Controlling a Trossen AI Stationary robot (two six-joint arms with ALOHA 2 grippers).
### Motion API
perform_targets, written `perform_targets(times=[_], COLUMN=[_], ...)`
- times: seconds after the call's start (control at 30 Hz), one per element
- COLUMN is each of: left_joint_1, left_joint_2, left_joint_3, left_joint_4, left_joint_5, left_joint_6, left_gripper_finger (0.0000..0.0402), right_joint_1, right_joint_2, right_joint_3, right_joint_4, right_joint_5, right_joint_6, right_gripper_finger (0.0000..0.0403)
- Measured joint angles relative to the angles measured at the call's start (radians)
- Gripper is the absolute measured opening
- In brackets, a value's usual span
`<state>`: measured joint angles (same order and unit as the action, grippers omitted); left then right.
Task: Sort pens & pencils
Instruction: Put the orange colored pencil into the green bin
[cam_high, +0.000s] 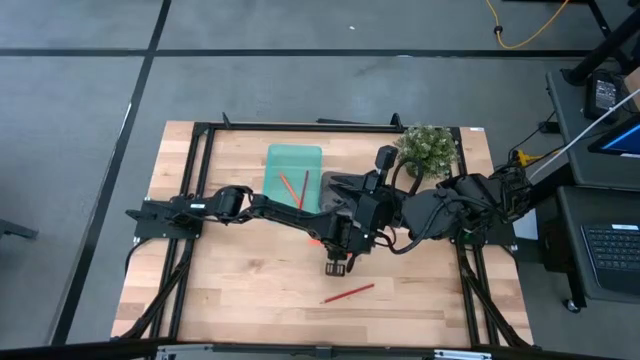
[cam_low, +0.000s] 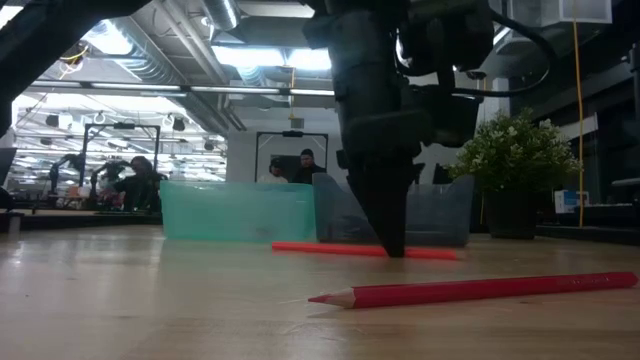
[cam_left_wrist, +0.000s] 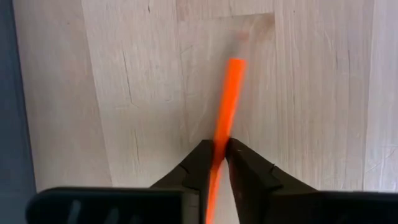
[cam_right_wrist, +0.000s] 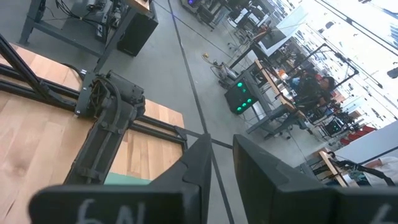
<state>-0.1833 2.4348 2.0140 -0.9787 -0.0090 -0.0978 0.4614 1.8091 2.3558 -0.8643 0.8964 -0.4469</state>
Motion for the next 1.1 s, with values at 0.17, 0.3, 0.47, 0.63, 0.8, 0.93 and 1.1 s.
perform_targets(times=[0.17, 0.3, 0.47, 0.63, 0.8, 0.93, 1.1], left_joint_1=[0.0, -0.002, -0.006, -0.012, -0.015, -0.015, -0.015], left_joint_2=[0.0, -0.001, -0.001, -0.001, -0.001, -0.001, 0.0], left_joint_3=[0.0, 0.0, 0.0, 0.0, 0.0, 0.0, 0.015], left_joint_4=[-0.003, -0.007, -0.008, -0.009, -0.009, -0.012, -0.031], left_joint_5=[0.001, 0.006, 0.007, -0.007, -0.026, -0.028, -0.034], left_joint_6=[0.0, -0.001, -0.006, -0.008, -0.027, -0.031, -0.036], left_gripper_finger=[0.0018, 0.0007, 0.0014, 0.001, 0.001, 0.001, 0.0011], right_joint_1=[0.0, 0.0, 0.0, 0.0, 0.0, 0.0, 0.0], right_joint_2=[0.0, 0.0, 0.0, 0.0, 0.0, 0.0, 0.0], right_joint_3=[0.0, 0.0, 0.0, 0.0, 0.0, 0.0, 0.0], right_joint_4=[0.0, 0.0, 0.0, 0.0, 0.0, 0.0, 0.0], right_joint_5=[0.0, 0.0, 0.0, 0.0, 0.0, 0.0, 0.0], right_joint_6=[0.0, 0.0, 0.001, 0.001, 0.001, 0.001, 0.001], right_gripper_finger=[0.0069, 0.0069, 0.0069, 0.0069, 0.0069, 0.0069, 0.0069])
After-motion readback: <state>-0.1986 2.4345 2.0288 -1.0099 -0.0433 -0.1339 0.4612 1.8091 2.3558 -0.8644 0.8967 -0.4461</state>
